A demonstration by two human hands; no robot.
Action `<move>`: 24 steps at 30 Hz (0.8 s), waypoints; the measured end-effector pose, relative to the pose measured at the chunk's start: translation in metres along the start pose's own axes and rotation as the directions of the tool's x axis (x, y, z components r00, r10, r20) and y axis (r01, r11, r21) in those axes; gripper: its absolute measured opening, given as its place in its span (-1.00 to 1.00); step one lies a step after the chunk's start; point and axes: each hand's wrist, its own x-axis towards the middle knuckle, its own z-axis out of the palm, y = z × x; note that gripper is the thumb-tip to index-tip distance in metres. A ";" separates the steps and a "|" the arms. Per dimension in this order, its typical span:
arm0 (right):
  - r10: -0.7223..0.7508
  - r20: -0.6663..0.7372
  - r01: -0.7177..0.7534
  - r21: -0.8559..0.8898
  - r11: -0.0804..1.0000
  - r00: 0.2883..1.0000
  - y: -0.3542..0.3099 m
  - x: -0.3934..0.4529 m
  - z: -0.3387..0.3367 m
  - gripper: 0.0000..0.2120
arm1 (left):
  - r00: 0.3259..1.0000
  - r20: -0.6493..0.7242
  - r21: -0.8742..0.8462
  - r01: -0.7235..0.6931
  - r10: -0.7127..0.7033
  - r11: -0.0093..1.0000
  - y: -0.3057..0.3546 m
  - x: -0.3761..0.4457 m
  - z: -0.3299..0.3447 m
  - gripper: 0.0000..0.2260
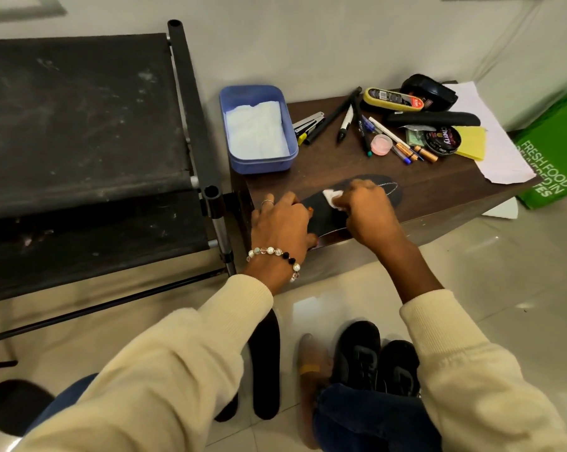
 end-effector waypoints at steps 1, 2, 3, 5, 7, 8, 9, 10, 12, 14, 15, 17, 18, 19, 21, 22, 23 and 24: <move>-0.011 0.016 0.011 0.050 0.999 1.000 0.002 -0.003 -0.005 -0.62 | 1.000 -0.001 0.006 0.005 -0.005 1.000 0.001 0.000 0.000 -0.60; 0.004 0.021 -0.006 0.119 0.993 1.000 0.007 -0.006 -0.008 -0.65 | 1.000 0.005 0.011 0.013 -0.013 1.000 0.002 0.000 -0.001 -0.60; 0.019 -0.001 -0.018 0.216 0.976 1.000 0.014 -0.010 -0.012 -0.68 | 1.000 0.011 0.015 0.024 -0.024 1.000 0.003 -0.001 -0.002 -0.60; 0.219 -0.051 -0.153 0.564 0.811 0.974 0.027 -0.021 -0.020 -0.76 | 0.999 0.008 0.029 0.051 -0.051 0.998 0.005 -0.003 -0.003 -0.61; 0.422 -0.015 -0.220 0.835 0.504 0.907 0.036 -0.029 -0.030 -0.80 | 0.997 -0.012 0.060 0.079 -0.078 0.995 0.008 -0.007 -0.004 -0.65; 0.480 -0.004 -0.212 0.894 0.396 0.877 0.041 -0.030 -0.034 -0.79 | 0.996 -0.023 0.086 0.090 -0.088 0.992 0.009 -0.009 -0.005 -0.69; 0.522 0.015 -0.205 0.929 0.307 0.853 0.045 -0.030 -0.036 -0.77 | 0.995 -0.029 0.115 0.095 -0.092 0.989 0.012 -0.011 -0.004 -0.73; 0.555 0.035 -0.210 0.944 0.254 0.831 0.049 -0.029 -0.036 -0.76 | 0.995 -0.032 0.142 0.096 -0.093 0.985 0.014 -0.012 -0.004 -0.76; 0.570 0.038 -0.226 0.938 0.263 0.821 0.056 -0.029 -0.032 -0.74 | 0.996 -0.044 0.162 0.084 -0.078 0.983 0.017 -0.012 -0.003 -0.79; 0.562 -0.049 -0.287 0.821 0.493 0.826 0.064 -0.026 -0.024 -0.72 | 0.997 -0.070 0.127 0.031 -0.022 0.991 0.019 -0.008 -0.002 -0.75; 0.538 -0.099 -0.322 0.705 0.632 0.837 0.067 -0.026 -0.023 -0.72 | 0.997 -0.076 0.106 -0.012 0.020 0.994 0.019 -0.005 0.000 -0.68; 0.444 -0.154 -0.326 0.480 0.815 0.883 0.070 -0.025 -0.027 -0.74 | 0.994 -0.055 0.065 -0.086 0.090 0.994 0.017 0.003 0.006 -0.52; 0.391 -0.140 -0.297 0.439 0.848 0.910 0.071 -0.024 -0.029 -0.73 | 0.994 -0.036 0.050 -0.104 0.106 0.993 0.016 0.006 0.009 -0.46; 0.331 -0.104 -0.263 0.410 0.873 0.938 0.071 -0.023 -0.031 -0.69 | 0.994 -0.019 0.043 -0.110 0.111 0.993 0.014 0.008 0.013 -0.44; 0.222 -0.018 -0.206 0.299 0.932 0.975 0.070 -0.022 -0.033 -0.61 | 0.994 0.009 0.057 -0.109 0.108 0.992 0.011 0.012 0.019 -0.43; 0.197 -0.006 -0.191 0.219 0.957 0.980 0.068 -0.022 -0.031 -0.61 | 0.994 0.015 0.065 -0.109 0.109 0.992 0.010 0.013 0.021 -0.43; 0.178 -0.019 -0.173 0.168 0.970 0.984 0.066 -0.021 -0.029 -0.65 | 0.994 0.015 0.068 -0.111 0.110 0.991 0.010 0.014 0.021 -0.43; 0.183 -0.071 -0.168 0.173 0.970 0.981 0.063 -0.021 -0.026 -0.70 | 0.994 0.011 0.063 -0.112 0.111 0.992 0.010 0.014 0.021 -0.43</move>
